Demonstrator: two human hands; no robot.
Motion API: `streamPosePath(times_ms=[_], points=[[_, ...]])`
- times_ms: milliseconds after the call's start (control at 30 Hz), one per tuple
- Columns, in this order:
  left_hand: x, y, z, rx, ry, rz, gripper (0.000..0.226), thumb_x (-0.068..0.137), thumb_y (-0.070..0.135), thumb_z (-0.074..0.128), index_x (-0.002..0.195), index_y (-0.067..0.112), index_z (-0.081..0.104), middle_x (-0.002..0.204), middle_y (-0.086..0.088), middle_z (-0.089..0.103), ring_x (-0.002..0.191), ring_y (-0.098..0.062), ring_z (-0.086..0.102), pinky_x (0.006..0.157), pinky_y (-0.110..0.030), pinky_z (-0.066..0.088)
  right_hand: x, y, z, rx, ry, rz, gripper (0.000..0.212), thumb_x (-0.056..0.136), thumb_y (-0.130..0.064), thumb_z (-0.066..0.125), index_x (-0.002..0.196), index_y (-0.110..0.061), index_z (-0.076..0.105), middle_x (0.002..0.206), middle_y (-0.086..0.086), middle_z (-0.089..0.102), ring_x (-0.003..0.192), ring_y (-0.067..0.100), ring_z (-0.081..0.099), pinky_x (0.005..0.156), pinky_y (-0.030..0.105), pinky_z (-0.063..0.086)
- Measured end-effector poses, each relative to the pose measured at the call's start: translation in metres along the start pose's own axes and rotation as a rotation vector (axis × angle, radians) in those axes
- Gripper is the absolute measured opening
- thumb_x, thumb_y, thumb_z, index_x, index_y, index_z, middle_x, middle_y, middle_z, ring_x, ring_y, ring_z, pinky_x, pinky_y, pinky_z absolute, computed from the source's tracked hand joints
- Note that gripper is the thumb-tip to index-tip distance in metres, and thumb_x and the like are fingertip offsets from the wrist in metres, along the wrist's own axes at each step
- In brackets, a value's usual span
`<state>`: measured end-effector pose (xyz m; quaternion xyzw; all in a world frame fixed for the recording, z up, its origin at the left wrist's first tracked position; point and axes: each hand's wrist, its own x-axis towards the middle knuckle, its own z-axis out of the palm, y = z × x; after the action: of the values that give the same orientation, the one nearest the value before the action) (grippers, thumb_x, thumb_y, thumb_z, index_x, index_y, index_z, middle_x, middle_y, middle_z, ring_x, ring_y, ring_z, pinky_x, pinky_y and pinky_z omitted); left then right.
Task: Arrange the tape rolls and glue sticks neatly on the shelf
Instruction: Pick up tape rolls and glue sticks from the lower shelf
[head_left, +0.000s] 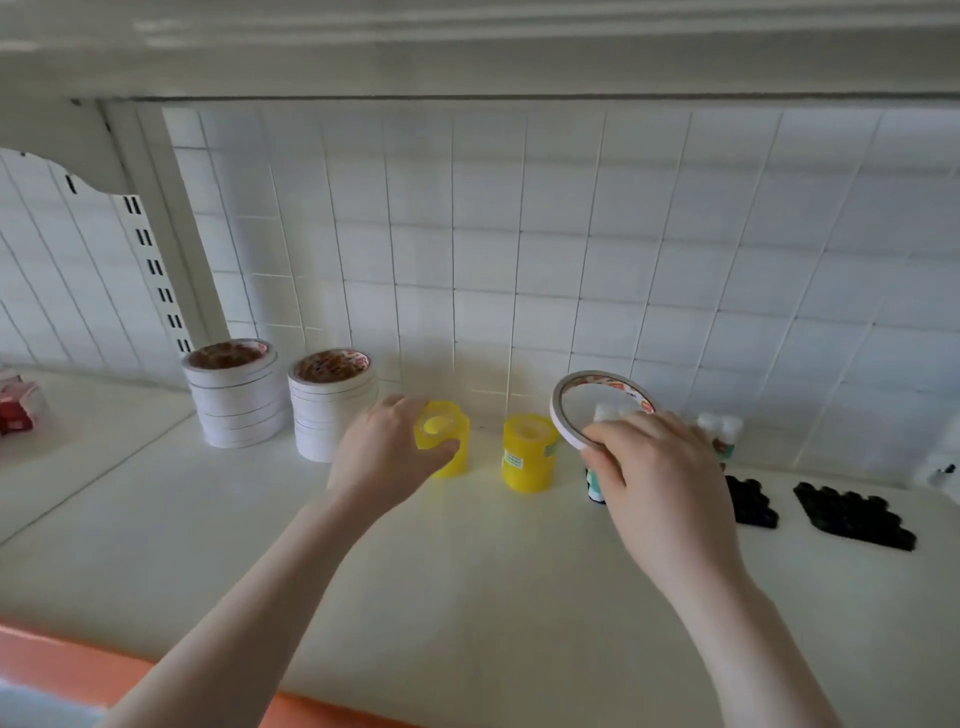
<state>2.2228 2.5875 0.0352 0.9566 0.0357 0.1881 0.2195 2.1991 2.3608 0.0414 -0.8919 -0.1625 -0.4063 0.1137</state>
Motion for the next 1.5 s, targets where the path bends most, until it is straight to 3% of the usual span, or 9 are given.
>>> streamPosePath(times_ms=[100,233,367,933,1333,1500], points=[[0.017,-0.008,0.007,0.004,-0.042,0.031,0.057,0.08,0.045,0.066,0.13,0.02,0.052,0.128,-0.003,0.054,0.115,-0.023,0.05,0.085,-0.03,0.039,0.003,-0.011,0.008,-0.041,0.01,0.018,0.029,0.082,-0.03,0.04,0.065,-0.018,0.06,0.062,-0.003,0.055,0.065,0.025,0.054,0.059,0.03,0.039],[0.031,-0.015,0.011,-0.003,-0.098,0.061,0.061,0.081,0.046,0.064,0.134,0.02,0.047,0.132,-0.003,0.051,0.118,-0.024,0.049,0.088,-0.03,0.038,0.01,-0.023,0.017,-0.09,0.033,0.024,0.015,0.077,-0.023,0.057,0.065,-0.016,0.063,0.062,-0.001,0.057,0.065,0.027,0.057,0.058,0.031,0.042],[0.039,-0.021,0.017,-0.025,-0.141,0.066,0.063,0.081,0.048,0.063,0.135,0.02,0.047,0.132,-0.003,0.051,0.118,-0.024,0.048,0.089,-0.03,0.038,0.015,-0.031,0.025,-0.097,0.03,0.034,0.012,0.075,-0.021,0.059,0.066,-0.016,0.064,0.06,-0.001,0.055,0.064,0.028,0.056,0.059,0.033,0.042],[0.043,-0.026,0.029,-0.231,-0.124,0.013,0.066,0.072,0.044,0.075,0.13,0.023,0.052,0.125,-0.001,0.058,0.115,-0.018,0.051,0.092,-0.027,0.039,0.012,-0.025,0.035,-0.073,0.056,0.075,0.012,0.076,-0.02,0.059,0.067,-0.014,0.064,0.062,0.001,0.057,0.065,0.03,0.057,0.059,0.034,0.042],[0.037,-0.021,0.03,-0.069,-0.094,0.058,0.057,0.082,0.043,0.064,0.132,0.023,0.049,0.124,-0.001,0.059,0.111,-0.025,0.053,0.085,-0.029,0.04,0.008,-0.021,0.039,-0.069,0.05,0.085,0.014,0.077,-0.021,0.057,0.068,-0.014,0.064,0.062,0.0,0.056,0.065,0.03,0.055,0.061,0.034,0.037],[0.035,-0.024,0.027,-0.083,-0.119,0.109,0.07,0.082,0.05,0.062,0.142,0.025,0.035,0.136,0.002,0.05,0.121,-0.021,0.047,0.09,-0.028,0.036,0.008,-0.022,0.036,-0.06,0.065,0.076,0.019,0.08,-0.023,0.052,0.068,-0.013,0.064,0.06,0.001,0.054,0.062,0.03,0.054,0.059,0.034,0.041]])
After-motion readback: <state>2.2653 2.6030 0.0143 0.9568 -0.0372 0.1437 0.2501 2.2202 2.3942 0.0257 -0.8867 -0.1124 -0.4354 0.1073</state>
